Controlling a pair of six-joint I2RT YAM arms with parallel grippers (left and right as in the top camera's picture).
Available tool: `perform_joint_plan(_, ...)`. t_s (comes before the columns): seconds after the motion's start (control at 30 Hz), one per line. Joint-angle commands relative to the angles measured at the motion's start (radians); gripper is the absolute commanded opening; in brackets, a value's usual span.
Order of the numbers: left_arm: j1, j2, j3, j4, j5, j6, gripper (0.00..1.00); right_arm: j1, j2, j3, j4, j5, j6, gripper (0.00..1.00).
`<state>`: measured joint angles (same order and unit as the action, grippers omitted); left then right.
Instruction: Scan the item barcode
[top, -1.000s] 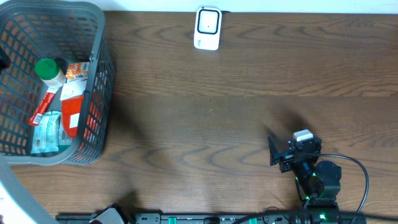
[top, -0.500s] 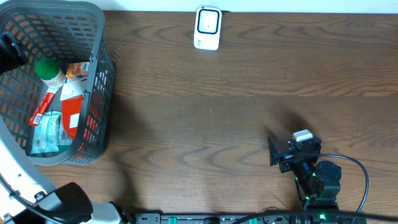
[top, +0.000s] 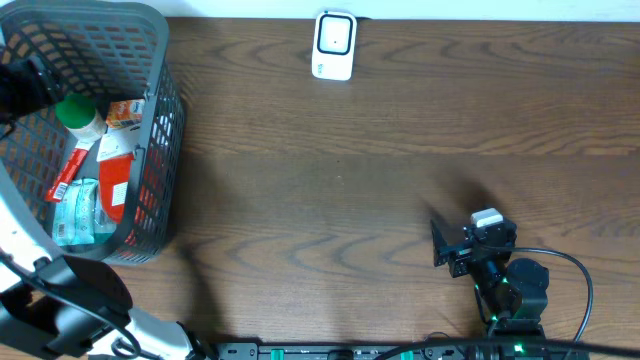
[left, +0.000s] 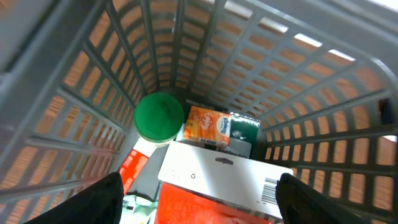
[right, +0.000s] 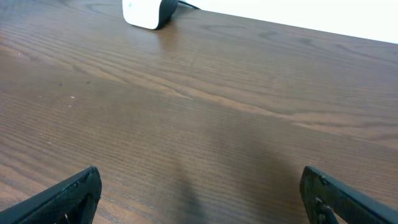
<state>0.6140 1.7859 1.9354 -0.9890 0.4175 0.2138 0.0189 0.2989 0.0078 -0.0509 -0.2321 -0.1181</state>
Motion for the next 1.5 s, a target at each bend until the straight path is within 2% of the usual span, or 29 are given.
perform_joint_plan(0.0, 0.002, 0.028, 0.011, -0.005, 0.016, 0.015, 0.79, 0.007, -0.004, -0.002, -0.003, -0.005, -0.011, 0.99)
perform_joint_plan(0.23, 0.002, 0.007, 0.011, -0.009, 0.017, 0.014, 0.79, 0.007, -0.004, -0.002, -0.003, -0.005, -0.011, 0.99)
perform_joint_plan(0.63, -0.011, -0.132, 0.011, 0.003, 0.016, 0.036, 0.79, 0.007, -0.004, -0.002, -0.004, -0.005, -0.011, 0.99)
perform_joint_plan(1.47, -0.011, -0.133, 0.011, -0.037, 0.016, 0.036, 0.79, 0.007, -0.004, -0.002, -0.004, -0.005, -0.011, 0.99)
